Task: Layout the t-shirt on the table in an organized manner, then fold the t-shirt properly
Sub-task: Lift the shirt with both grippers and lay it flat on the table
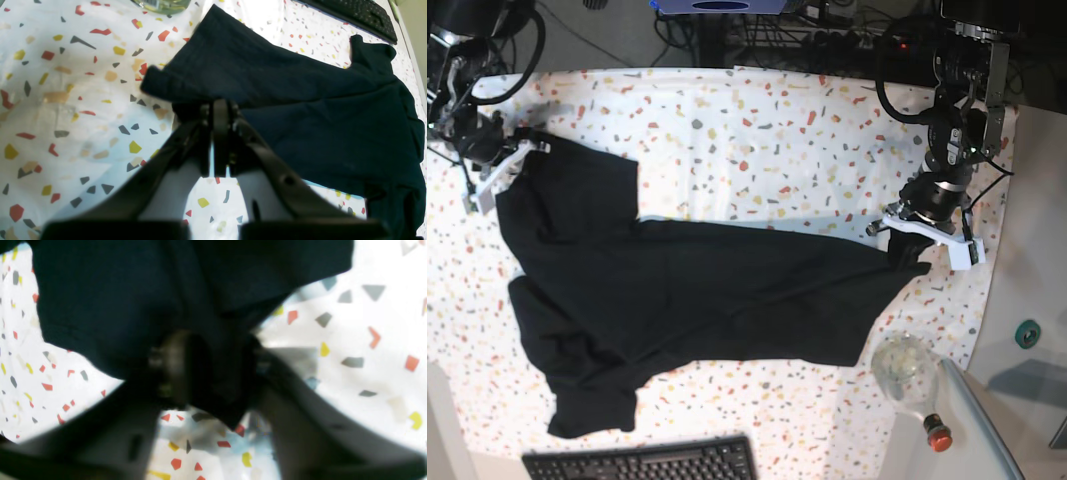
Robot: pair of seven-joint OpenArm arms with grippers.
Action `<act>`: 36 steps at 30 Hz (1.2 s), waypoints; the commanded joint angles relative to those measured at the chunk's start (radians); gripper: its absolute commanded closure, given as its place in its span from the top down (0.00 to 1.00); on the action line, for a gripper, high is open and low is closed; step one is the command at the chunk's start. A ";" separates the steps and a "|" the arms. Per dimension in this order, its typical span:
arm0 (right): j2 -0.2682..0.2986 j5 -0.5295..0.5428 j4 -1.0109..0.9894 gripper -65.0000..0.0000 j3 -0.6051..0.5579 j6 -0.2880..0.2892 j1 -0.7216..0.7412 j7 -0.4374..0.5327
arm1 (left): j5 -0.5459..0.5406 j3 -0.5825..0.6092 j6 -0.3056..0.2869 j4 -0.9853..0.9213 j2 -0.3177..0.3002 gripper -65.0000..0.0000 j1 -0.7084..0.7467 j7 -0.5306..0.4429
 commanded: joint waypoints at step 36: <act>0.349 -0.620 -0.066 0.00 -0.312 0.015 1.378 -0.026 | 0.633 0.100 -0.012 -0.341 0.376 0.00 -1.334 0.426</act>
